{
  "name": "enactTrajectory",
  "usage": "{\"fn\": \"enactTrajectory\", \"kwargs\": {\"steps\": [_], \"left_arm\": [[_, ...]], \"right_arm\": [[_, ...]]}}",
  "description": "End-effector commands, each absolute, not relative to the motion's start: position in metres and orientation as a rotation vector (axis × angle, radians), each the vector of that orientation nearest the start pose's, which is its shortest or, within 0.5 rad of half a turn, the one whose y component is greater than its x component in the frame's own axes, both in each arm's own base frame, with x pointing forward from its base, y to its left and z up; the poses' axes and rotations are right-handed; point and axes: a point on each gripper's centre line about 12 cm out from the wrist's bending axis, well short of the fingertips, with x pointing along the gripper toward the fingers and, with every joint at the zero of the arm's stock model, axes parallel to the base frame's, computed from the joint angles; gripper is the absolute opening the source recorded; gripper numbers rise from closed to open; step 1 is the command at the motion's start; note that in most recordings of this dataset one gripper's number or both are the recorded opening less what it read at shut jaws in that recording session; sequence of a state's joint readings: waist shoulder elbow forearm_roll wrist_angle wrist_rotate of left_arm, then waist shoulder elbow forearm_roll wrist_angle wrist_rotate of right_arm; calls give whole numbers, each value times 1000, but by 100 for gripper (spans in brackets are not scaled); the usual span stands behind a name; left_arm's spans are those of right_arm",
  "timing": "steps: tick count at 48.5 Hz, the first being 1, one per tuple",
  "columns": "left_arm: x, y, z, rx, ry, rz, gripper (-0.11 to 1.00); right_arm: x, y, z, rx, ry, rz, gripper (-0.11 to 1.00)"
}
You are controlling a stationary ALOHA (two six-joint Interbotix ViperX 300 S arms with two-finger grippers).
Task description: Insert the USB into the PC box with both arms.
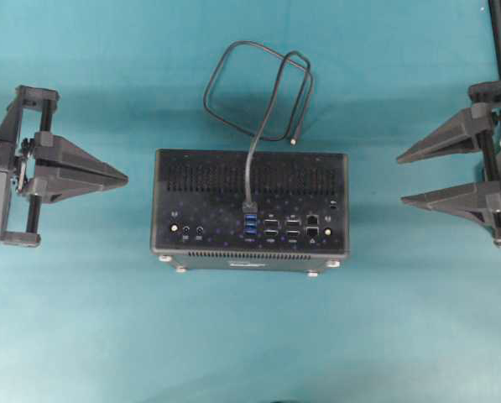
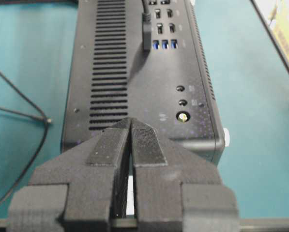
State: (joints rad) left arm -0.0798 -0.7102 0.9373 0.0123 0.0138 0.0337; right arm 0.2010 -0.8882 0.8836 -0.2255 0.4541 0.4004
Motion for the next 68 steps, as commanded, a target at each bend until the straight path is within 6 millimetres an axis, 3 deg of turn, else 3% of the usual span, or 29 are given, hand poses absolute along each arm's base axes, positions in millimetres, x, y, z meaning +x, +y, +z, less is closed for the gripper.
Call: {"fn": "enactTrajectory", "kwargs": {"steps": [1, 26, 68], "left_arm": [[257, -21, 304, 55, 214, -86, 0], [257, -21, 305, 51, 210, -86, 0], [257, -21, 304, 50, 211, -85, 0]], "right_arm": [[209, 31, 321, 135, 416, 63, 65], [206, 31, 327, 140, 369, 75, 65], [204, 31, 319, 139, 390, 72, 64]]}}
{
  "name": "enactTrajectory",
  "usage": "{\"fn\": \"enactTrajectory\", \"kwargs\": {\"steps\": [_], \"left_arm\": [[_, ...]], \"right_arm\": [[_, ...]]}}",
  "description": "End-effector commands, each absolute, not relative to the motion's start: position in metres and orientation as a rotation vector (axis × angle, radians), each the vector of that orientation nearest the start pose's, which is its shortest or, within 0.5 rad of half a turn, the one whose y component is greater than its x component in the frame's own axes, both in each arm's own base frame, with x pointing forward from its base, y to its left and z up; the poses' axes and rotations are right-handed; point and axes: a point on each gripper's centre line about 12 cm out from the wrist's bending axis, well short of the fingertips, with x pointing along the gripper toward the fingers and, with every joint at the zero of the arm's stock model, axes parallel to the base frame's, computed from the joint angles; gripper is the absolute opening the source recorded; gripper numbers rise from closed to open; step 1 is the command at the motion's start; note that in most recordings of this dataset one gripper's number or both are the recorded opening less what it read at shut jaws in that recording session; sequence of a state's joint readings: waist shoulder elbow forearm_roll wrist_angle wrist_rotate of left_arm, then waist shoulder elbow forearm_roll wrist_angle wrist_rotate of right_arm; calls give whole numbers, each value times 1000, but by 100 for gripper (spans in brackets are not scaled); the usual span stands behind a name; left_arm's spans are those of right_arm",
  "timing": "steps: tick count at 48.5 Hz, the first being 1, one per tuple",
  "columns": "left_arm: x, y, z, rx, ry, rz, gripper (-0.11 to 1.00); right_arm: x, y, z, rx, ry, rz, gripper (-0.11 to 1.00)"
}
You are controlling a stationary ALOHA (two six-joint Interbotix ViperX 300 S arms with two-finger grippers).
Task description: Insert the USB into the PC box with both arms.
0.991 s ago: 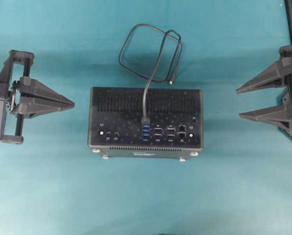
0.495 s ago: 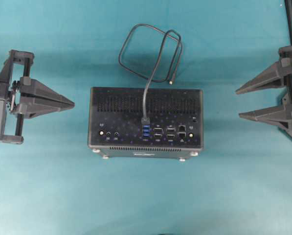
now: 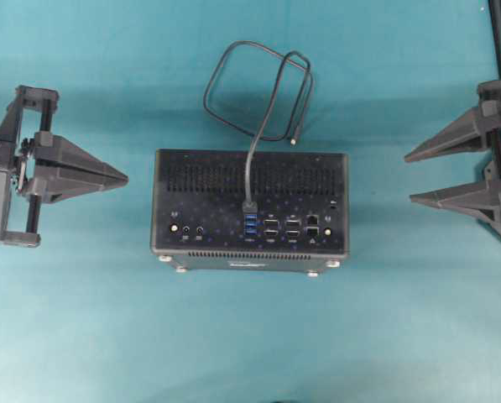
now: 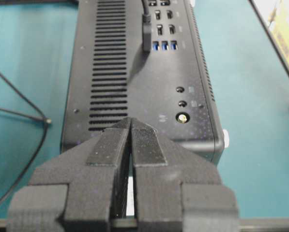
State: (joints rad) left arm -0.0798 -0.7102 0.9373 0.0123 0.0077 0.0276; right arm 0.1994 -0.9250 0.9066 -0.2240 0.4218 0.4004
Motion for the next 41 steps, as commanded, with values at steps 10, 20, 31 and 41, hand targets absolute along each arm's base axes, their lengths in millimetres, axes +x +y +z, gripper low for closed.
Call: {"fn": "enactTrajectory", "kwargs": {"steps": [10, 20, 31, 41], "left_arm": [[257, -21, 304, 50, 211, -85, 0], [257, -21, 304, 51, 211, -86, 0], [257, -21, 304, 50, 210, -85, 0], [258, -21, 304, 51, 213, -86, 0]], "right_arm": [[204, 31, 319, 138, 388, 72, 64], [204, 31, 319, 138, 388, 71, 64], [204, 31, 315, 140, 396, 72, 64], [204, 31, 313, 142, 400, 72, 64]]}}
